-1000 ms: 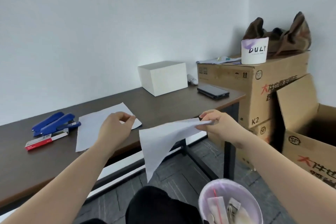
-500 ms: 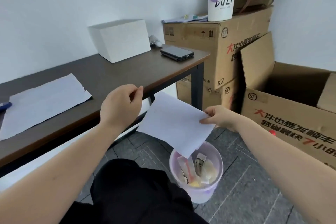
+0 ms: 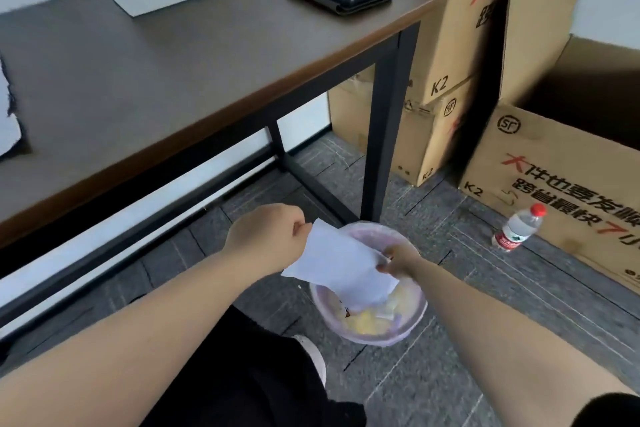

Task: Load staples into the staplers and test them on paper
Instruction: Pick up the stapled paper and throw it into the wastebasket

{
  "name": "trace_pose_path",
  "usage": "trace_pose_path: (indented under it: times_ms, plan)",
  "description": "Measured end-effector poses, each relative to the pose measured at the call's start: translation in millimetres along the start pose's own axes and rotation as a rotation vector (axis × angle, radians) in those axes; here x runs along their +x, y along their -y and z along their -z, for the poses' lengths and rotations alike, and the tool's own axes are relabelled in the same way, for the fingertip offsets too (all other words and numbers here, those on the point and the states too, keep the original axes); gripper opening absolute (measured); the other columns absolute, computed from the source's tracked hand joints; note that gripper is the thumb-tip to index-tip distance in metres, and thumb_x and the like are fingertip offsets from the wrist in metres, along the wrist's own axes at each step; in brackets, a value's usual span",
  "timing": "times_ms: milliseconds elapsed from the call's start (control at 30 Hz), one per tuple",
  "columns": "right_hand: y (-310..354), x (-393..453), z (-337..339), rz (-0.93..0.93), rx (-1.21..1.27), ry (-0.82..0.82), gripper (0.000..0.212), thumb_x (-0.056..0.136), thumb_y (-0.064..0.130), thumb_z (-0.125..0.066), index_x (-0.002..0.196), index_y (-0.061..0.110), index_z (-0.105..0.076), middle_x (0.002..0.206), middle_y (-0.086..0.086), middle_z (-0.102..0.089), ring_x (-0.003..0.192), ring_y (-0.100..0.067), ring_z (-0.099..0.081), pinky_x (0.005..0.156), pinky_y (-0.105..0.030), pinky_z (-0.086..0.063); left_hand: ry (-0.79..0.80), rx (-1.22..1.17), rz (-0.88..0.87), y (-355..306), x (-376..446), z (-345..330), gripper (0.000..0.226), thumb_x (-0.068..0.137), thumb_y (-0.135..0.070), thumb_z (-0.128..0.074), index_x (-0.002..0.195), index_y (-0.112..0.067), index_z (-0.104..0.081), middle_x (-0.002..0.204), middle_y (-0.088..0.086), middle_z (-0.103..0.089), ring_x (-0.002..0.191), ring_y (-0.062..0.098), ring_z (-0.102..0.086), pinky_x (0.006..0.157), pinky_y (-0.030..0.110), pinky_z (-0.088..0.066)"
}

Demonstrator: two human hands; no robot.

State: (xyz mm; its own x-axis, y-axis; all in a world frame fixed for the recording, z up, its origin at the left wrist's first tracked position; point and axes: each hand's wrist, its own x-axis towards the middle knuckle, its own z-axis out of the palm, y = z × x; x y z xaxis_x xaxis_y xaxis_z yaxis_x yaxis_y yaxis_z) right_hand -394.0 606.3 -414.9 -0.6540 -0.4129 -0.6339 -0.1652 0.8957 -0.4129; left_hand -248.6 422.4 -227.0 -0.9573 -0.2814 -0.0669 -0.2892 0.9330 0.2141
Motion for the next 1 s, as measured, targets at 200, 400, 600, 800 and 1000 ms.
trace_pose_path:
  times_ms: [200,400,600,800,1000]
  plan:
    - [-5.9,41.5,-36.5,-0.010,-0.290,-0.259,0.075,0.086,0.044,-0.061,0.146,0.031,-0.019,0.144,-0.009,-0.042,0.131,-0.030,-0.040,0.104,-0.042,-0.036,0.084,-0.037,-0.032,7.5,35.7,-22.5,0.032,0.094,-0.037,-0.046,0.076,-0.015,-0.061,0.071,-0.004,-0.059,0.071,0.022,-0.059,0.064,0.033,-0.051]
    - [7.8,38.5,-37.2,0.044,-0.364,-0.374,0.040,0.092,0.032,-0.053,0.127,0.015,-0.045,0.127,-0.011,-0.057,0.119,-0.032,-0.050,0.097,-0.041,-0.041,0.122,-0.063,-0.054,7.4,39.4,-29.2,0.028,0.093,-0.033,-0.046,0.080,-0.014,-0.062,0.073,-0.004,-0.058,0.075,0.023,-0.057,0.068,0.034,-0.051]
    - [56.0,-22.4,29.7,0.255,-0.332,-0.303,0.027,0.096,0.034,-0.043,0.097,0.012,-0.060,0.096,-0.008,-0.067,0.089,-0.030,-0.063,0.072,-0.037,-0.052,0.090,-0.109,-0.089,-12.9,28.2,10.1,0.030,0.094,-0.031,-0.047,0.080,-0.010,-0.061,0.082,0.004,-0.065,0.077,0.024,-0.060,0.068,0.037,-0.051]
    - [140.5,-154.6,138.9,0.637,-0.494,-0.515,0.022,0.092,0.027,-0.044,0.088,0.013,-0.061,0.085,0.000,-0.064,0.080,-0.021,-0.059,0.069,-0.035,-0.052,-0.091,-0.105,-0.185,-38.4,-11.2,99.1,0.024,0.093,-0.032,-0.048,0.077,-0.017,-0.058,0.069,-0.001,-0.059,0.063,0.015,-0.051,0.064,0.031,-0.046]
    - [243.4,-259.5,182.8,0.966,-0.373,-0.712,0.020,0.093,0.034,-0.049,0.091,0.020,-0.064,0.084,0.006,-0.067,0.078,-0.014,-0.058,0.071,-0.033,-0.050,-0.375,-0.112,-0.075,3.3,-67.6,183.3,0.023,0.090,-0.035,-0.051,0.084,-0.018,-0.065,0.075,-0.005,-0.062,0.074,0.020,-0.056,0.070,0.031,-0.050]
